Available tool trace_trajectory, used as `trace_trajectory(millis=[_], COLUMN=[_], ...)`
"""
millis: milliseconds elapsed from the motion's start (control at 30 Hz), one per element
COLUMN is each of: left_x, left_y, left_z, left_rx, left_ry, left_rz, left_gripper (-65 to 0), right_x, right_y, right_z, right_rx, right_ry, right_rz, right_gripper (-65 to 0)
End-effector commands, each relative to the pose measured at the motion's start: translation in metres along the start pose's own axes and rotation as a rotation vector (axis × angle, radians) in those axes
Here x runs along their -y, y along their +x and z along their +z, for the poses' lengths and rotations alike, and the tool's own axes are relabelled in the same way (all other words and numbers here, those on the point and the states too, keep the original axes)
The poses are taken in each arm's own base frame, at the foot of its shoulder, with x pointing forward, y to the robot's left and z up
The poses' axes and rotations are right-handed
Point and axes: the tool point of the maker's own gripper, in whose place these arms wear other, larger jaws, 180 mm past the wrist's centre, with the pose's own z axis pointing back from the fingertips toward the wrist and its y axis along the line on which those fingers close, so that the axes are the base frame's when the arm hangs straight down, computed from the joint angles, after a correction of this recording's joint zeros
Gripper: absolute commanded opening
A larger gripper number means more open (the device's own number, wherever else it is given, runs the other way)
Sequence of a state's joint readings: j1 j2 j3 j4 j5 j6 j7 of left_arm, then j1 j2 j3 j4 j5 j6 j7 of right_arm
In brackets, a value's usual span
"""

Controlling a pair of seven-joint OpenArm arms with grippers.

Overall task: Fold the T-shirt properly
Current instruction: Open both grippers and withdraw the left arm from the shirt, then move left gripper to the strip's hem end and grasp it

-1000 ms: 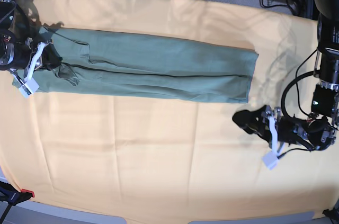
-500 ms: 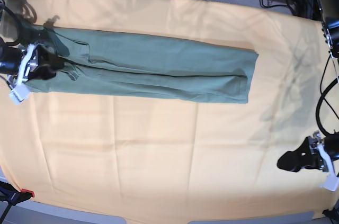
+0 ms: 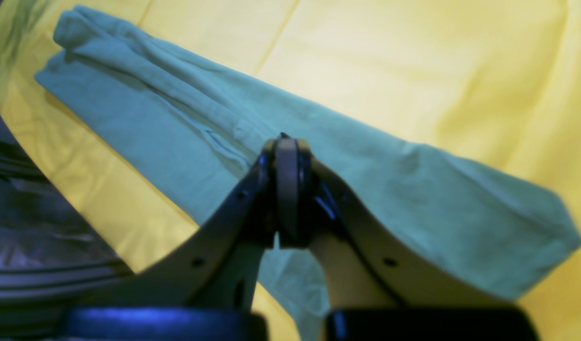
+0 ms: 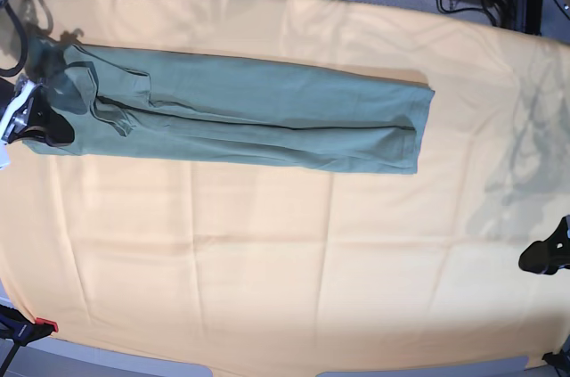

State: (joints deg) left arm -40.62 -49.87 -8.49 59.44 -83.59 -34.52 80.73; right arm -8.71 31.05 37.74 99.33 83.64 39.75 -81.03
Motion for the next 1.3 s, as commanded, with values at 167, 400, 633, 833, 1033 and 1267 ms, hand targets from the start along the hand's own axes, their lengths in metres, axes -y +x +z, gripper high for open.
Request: trace_trajectory(millis=[167, 400, 633, 833, 1033, 1267], left_x=[-0.004, -0.018, -0.027, -0.010, 0.019, 0.050], left_y=[0.022, -0.024, -0.101, -0.141, -0.174, -0.212], left_z=[0.031, 0.030, 0.024, -0.012, -0.054, -0.085], left_rx=[0.051, -0.016, -0.087, -0.112, -0.111, -0.191], left_ry=[0.050, 0.066, 0.067, -0.021, -0.132, -0.224], left_rz=[-0.035, 0.051, 0.223, 0.308, 0.392, 0.397], left_gripper=[-29.2, -29.2, -29.2, -29.2, -29.2, -29.2], right_x=[0.036, 0.050, 0.069, 0.077, 0.066, 0.065], right_y=[-0.022, -0.051, -0.067, -0.078, -0.082, -0.082], right_z=[-0.013, -0.025, -0.020, -0.020, -0.035, -0.036], right_rx=[0.002, -0.050, -0.107, -0.137, -0.159, -0.158], right_ry=[-0.202, -0.299, -0.392, -0.441, -0.400, -0.394], right_rz=[-0.045, -0.083, -0.070, -0.104, -0.094, -0.093], right_gripper=[-65.0, -65.0, -65.0, -65.0, -65.0, -65.0])
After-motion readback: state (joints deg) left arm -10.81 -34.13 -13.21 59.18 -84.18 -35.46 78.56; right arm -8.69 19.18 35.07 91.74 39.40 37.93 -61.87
